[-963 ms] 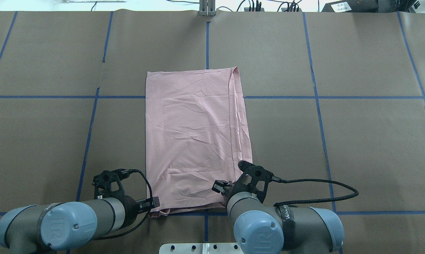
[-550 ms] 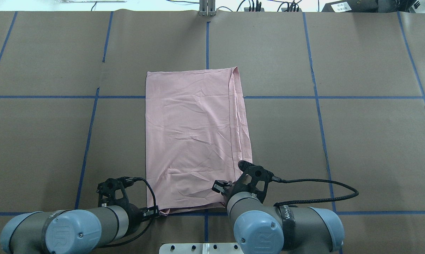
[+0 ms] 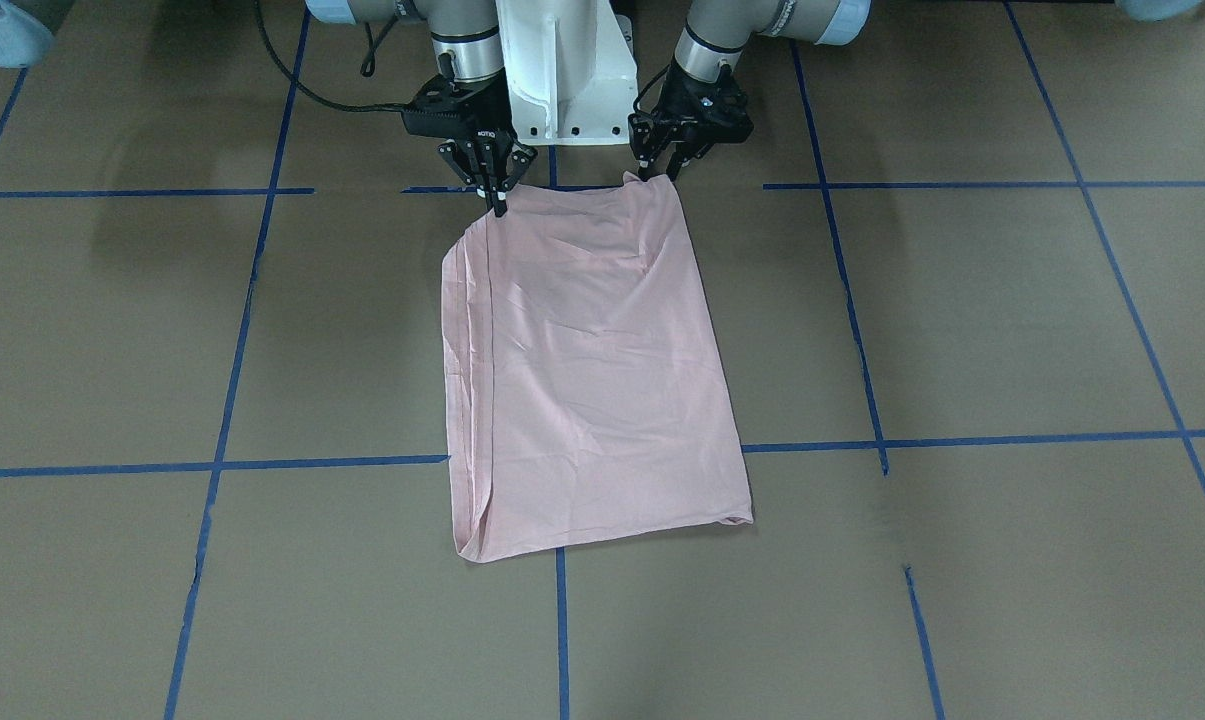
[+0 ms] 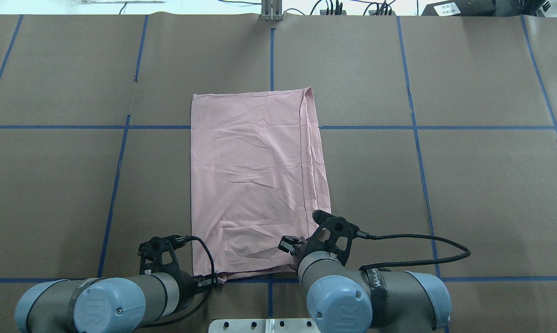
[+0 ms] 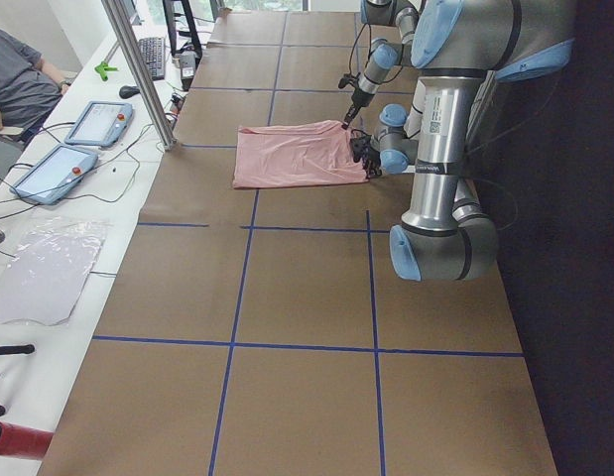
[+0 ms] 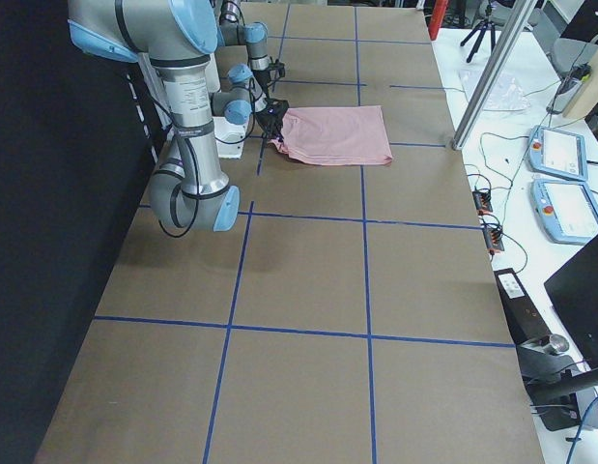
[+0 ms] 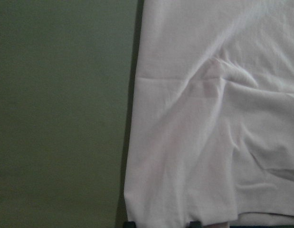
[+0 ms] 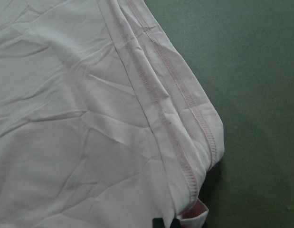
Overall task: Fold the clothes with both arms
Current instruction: 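Move the left gripper to the shirt's near edge and grasp both near corners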
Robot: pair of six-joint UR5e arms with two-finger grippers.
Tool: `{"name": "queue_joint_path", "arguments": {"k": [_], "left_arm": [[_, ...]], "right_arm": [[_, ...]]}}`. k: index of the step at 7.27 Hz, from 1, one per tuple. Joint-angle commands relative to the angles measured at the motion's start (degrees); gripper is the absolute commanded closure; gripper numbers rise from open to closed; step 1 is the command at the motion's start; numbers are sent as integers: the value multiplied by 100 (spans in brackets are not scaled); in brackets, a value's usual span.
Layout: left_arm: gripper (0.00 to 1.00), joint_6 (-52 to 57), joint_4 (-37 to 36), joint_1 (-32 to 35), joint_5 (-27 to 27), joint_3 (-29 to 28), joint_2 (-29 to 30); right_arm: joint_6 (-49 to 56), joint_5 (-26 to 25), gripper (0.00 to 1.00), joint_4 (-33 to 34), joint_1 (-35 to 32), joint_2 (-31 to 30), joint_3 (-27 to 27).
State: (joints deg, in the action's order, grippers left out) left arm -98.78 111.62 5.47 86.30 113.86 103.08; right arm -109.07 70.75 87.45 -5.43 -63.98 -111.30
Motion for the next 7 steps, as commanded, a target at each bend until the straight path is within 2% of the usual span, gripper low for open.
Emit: {"name": "queue_joint_path", "arguments": {"k": [1, 2, 4, 7], "left_arm": [[51, 43, 0, 15, 0, -39, 11], [62, 52, 0, 24, 0, -30, 11], [100, 52, 0, 59, 0, -39, -7], [100, 278, -9, 146, 18, 144, -7]], "right_arm": [[0, 0, 100, 0, -2, -1, -6], [0, 0, 100, 0, -2, -1, -6], [9, 0, 100, 0, -2, -1, -24], [35, 17, 100, 18, -37, -80, -137]]}}
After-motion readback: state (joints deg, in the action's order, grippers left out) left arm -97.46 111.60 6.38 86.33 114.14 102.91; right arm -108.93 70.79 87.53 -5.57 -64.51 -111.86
